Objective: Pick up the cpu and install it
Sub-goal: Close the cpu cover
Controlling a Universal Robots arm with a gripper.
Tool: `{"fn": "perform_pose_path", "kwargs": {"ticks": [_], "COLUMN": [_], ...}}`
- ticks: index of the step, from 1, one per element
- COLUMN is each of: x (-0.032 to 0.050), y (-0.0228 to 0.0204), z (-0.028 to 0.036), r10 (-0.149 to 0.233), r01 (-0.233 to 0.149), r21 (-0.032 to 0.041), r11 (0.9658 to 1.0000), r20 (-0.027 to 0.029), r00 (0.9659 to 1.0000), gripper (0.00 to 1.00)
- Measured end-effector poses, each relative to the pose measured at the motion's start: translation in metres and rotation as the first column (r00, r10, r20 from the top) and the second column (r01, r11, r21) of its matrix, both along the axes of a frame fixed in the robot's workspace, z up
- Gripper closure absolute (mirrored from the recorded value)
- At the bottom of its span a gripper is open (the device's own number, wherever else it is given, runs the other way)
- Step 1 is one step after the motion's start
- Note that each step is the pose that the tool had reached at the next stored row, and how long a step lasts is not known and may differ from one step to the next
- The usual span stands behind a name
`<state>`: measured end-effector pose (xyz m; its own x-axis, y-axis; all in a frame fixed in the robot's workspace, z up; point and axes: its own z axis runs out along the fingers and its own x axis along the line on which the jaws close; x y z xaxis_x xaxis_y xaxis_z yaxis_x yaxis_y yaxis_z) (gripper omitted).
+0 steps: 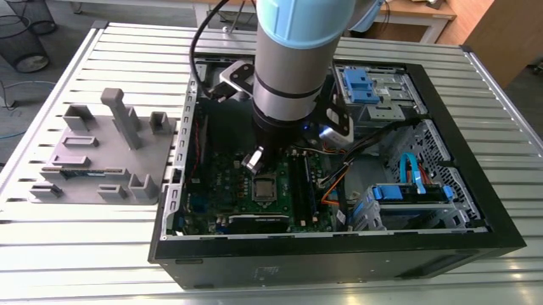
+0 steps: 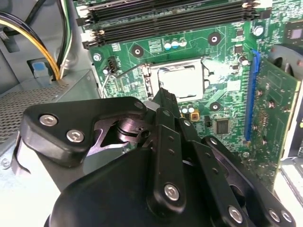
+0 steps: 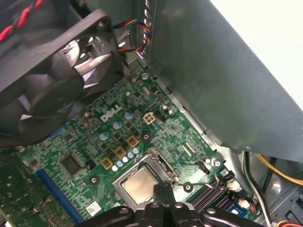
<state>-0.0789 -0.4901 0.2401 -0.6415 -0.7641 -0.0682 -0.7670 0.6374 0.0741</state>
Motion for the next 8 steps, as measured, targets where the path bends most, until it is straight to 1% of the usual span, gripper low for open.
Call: {"fn": "perform_pose_path", "kwargs": {"ticks": [3, 5, 8], "x": [-0.0002, -0.0002, -0.0003], "y": [-0.0014, -0.0029, -0.0037], "z": [0.0, 0.0001, -0.0001], "r10": [0.0, 0.0, 0.0], "r01": [0.0, 0.0, 0.0], "r21": [-0.0111, -0.0167, -0.0177], "r11": [0.9999, 0.9999, 0.9998], "r20": [0.0, -0.0001, 0.0005], "r00": [1.0, 1.0, 1.0], "gripper": [0.89, 0.89, 0.89]}}
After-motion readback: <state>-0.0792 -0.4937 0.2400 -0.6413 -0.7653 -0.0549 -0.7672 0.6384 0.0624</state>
